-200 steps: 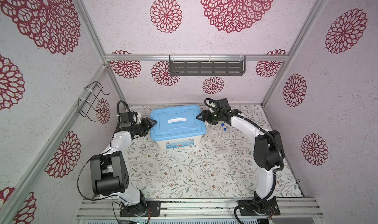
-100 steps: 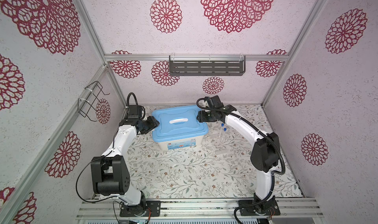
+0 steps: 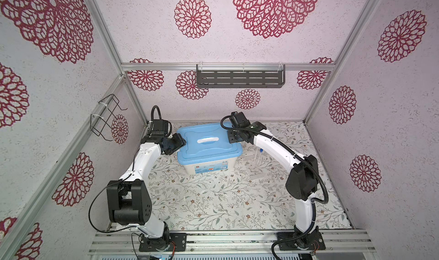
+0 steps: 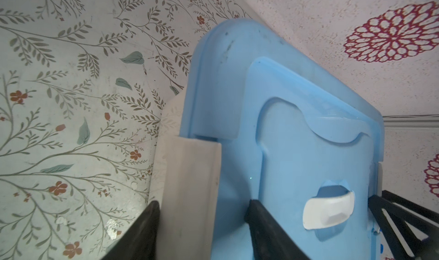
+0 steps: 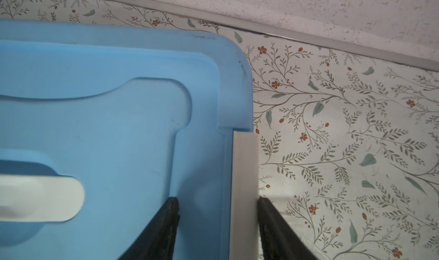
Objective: Organize the chemistry lab equipment
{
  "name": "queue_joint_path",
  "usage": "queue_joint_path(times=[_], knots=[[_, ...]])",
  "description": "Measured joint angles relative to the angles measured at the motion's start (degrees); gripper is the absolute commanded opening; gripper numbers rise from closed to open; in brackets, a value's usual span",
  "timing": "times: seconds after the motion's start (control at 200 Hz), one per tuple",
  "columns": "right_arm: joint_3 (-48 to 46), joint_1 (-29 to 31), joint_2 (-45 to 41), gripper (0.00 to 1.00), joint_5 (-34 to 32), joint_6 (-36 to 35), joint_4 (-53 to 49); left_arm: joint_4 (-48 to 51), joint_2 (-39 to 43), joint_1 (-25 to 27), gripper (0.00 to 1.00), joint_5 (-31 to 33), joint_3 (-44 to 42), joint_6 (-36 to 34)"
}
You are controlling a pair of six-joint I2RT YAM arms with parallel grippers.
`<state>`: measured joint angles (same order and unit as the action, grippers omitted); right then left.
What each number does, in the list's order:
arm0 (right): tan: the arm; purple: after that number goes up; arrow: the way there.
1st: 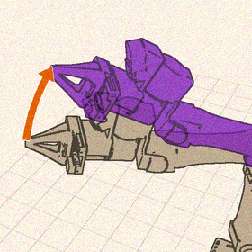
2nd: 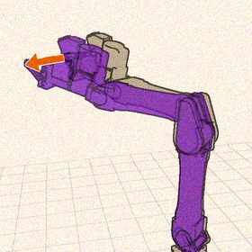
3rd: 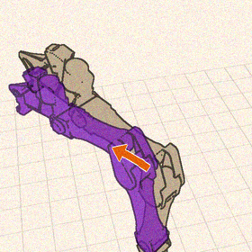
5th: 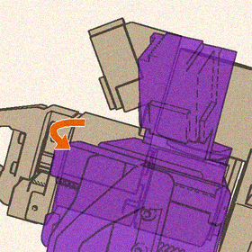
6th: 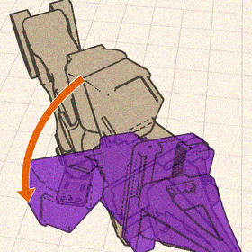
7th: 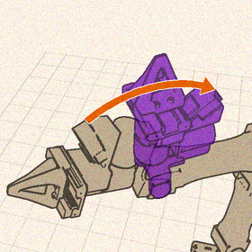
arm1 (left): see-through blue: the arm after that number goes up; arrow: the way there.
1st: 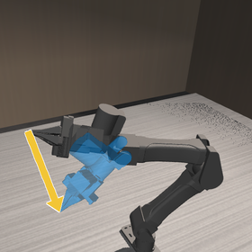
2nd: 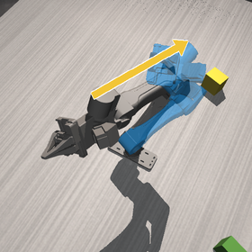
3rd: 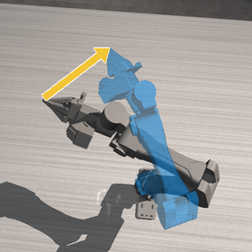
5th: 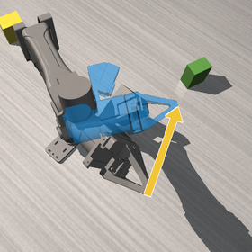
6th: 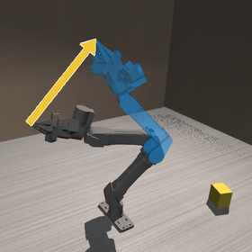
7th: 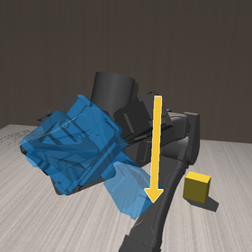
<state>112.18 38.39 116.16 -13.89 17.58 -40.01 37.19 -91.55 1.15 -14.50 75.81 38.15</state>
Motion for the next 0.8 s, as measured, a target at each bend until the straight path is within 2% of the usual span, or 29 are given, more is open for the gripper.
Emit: queue_joint_path(times=[0.075,0.205,0.33,0.36,0.385,0.6,0.62,0.635,0.801], knots=[[0.39,0.61,0.02,0.56,0.81,0.11,0.87,-0.13,0.0,0.44,0.67,-0.2,0.02,1.09],[0.48,1.6,0.2,0.68,-0.92,0.39,0.94,1.07,-0.2,1.16,0.75,0.55,0.28,1.38],[0.48,1.53,0.2,0.71,-0.11,1.01,1.14,1.7,0.04,0.85,0.86,0.52,0.66,0.13],[0.48,1.4,0.2,0.71,0.22,1.11,1.18,1.84,0.24,0.59,0.95,0.5,0.66,-0.15],[0.48,1.27,0.2,0.72,0.5,1.16,1.25,1.97,0.5,0.31,1.0,0.46,0.66,-0.33],[0.42,-0.15,-0.26,0.81,2.75,1.11,2.58,3.28,6.4,-6.95,0.97,-1.73,1.01,-2.12],[0.39,-0.28,-0.37,0.96,3.1,0.87,2.69,3.45,7.02,-7.54,0.97,-1.7,1.18,-2.23],[0.39,-0.42,-0.57,0.99,3.41,0.85,2.78,3.63,7.69,-8.02,0.97,-1.68,1.36,-2.49],[-1.4,-1.44,-5.88,0.99,6.43,-1.18,4.48,3.91,16.24,-9.64,0.97,-0.37,2.58,-5.44]])
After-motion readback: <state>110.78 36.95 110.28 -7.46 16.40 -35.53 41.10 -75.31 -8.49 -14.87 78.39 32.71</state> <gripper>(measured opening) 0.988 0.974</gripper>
